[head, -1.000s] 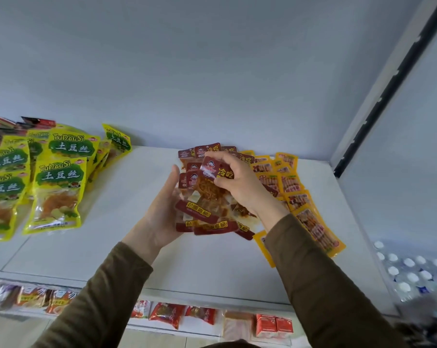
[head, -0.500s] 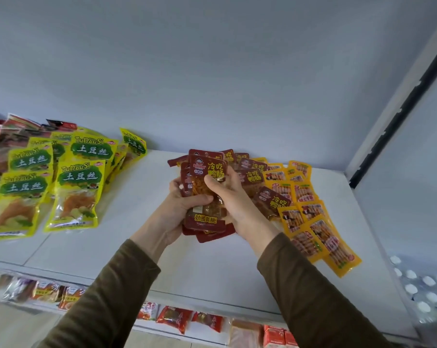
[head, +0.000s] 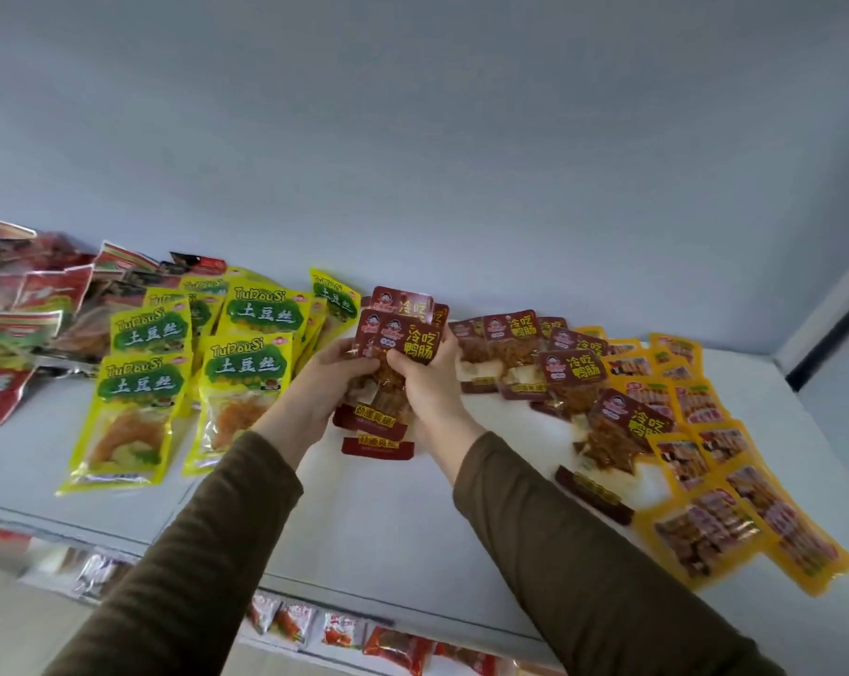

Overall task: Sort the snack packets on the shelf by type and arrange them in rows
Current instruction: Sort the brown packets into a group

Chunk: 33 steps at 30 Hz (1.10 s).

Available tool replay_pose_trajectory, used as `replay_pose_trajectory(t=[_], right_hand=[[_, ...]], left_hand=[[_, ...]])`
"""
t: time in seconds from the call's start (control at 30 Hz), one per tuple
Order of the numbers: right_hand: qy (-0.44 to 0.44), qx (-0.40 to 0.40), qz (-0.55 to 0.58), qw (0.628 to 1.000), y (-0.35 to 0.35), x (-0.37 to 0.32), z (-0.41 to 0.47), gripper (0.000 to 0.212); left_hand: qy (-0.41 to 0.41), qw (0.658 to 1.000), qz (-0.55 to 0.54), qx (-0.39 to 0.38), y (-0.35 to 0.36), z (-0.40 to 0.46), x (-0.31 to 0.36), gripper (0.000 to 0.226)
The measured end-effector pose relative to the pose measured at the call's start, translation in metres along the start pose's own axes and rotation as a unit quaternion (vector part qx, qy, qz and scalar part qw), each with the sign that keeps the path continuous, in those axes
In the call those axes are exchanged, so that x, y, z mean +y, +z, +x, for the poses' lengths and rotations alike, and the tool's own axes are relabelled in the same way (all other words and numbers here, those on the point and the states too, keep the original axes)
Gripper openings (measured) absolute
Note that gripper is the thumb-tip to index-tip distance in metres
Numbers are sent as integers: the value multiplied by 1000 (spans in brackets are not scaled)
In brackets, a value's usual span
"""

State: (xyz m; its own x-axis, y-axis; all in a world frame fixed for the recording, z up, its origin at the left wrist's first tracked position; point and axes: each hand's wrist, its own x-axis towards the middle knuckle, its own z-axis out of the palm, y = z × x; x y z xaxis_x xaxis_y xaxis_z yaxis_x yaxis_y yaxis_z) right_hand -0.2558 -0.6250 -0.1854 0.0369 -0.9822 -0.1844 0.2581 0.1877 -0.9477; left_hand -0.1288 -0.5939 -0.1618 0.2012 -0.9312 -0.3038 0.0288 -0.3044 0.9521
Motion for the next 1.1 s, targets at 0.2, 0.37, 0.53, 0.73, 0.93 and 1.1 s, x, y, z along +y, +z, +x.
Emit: replay_pose_trajectory(t=[0.2, 0.37, 0.53, 0.73, 0.93, 1.1], right_hand=[[-3, 29, -16, 999, 55, 14, 32, 76], [-38, 46, -218, 974, 60, 19, 46, 59], [-12, 9, -109, 994, 56, 29, 34, 57], [-34, -13, -70, 997, 43, 14, 14, 54], [-163, 42, -260, 951, -26, -34, -13, 41], [-146, 62, -472, 867, -111, -66, -26, 43]], left_hand=[[60, 988, 137, 23, -22, 37, 10, 55], [96, 969, 224, 28, -25, 49, 6, 69], [107, 953, 284, 18, -25, 59, -1, 88], [160, 923, 346, 58, -25, 56, -4, 91], [284, 915, 286, 12, 6, 36, 10, 74], [238, 913, 311, -118, 58, 44, 8, 86]])
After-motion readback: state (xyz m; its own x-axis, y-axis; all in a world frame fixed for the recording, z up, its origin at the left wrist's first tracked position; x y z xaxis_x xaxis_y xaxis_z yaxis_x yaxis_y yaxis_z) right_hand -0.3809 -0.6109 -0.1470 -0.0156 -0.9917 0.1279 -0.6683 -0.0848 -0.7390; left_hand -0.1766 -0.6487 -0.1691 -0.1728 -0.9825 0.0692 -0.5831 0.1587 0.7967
